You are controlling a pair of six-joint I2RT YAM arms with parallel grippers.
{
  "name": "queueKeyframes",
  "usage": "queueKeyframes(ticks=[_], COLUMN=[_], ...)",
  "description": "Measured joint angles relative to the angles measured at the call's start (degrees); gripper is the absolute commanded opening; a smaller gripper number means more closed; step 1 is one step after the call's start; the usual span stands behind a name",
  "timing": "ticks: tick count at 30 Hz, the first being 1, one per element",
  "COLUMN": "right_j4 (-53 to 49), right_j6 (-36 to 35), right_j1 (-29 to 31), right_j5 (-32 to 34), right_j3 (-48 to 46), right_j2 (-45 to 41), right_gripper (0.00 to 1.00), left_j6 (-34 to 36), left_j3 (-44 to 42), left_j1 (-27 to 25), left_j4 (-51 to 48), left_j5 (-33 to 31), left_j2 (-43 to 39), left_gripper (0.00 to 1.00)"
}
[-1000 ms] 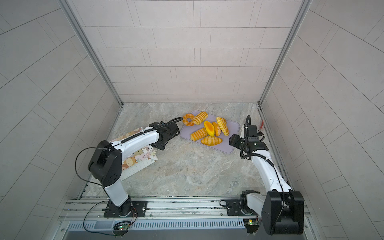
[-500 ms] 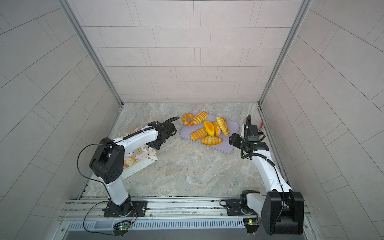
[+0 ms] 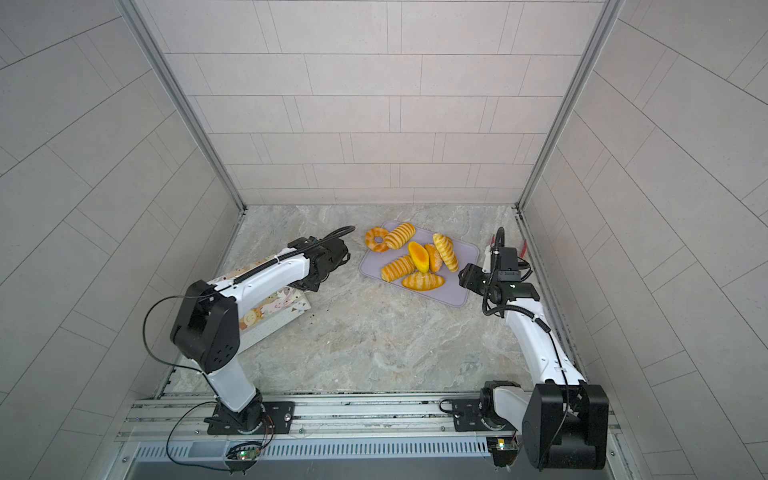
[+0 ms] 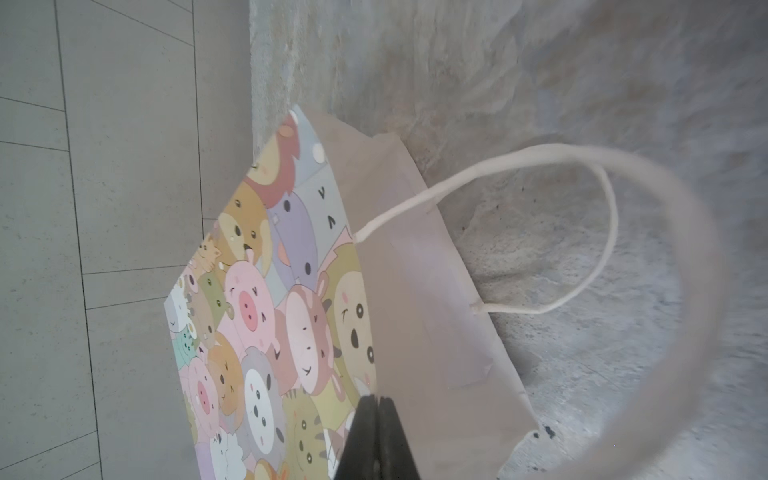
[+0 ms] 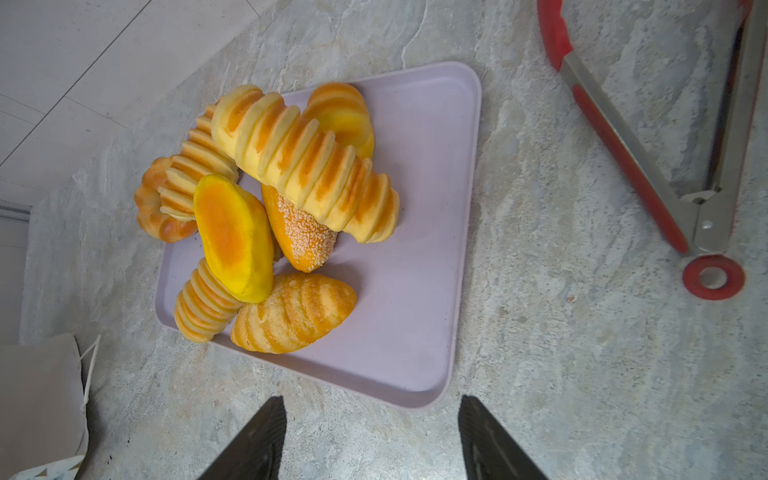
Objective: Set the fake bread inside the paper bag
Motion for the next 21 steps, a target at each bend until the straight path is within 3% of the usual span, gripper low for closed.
queueKeyframes(ticks=[5, 11, 21], right_j4=[0.0, 0.0, -0.9], right_j6=[0.0, -0.2, -0.6], right_j1=[0.0, 0.0, 0.0], right_j5=[-0.3, -0.5, -0.5], right_j3=[0.0, 0.0, 0.3], right_j2=[0.0, 0.0, 0.0], right_gripper=[0.67, 0.66, 0.66], left_j6=[1.0, 2.0, -2.2], left_j3=[5.1, 4.8, -8.6], left_j1=[0.0, 1.8, 15.5], left_j4=[0.3, 5.4, 22.3], left_j5=[4.8, 14.4, 42.0], left_j2=[-8.9, -17.5, -29.8], left_gripper=[0.00, 0.00, 0.00])
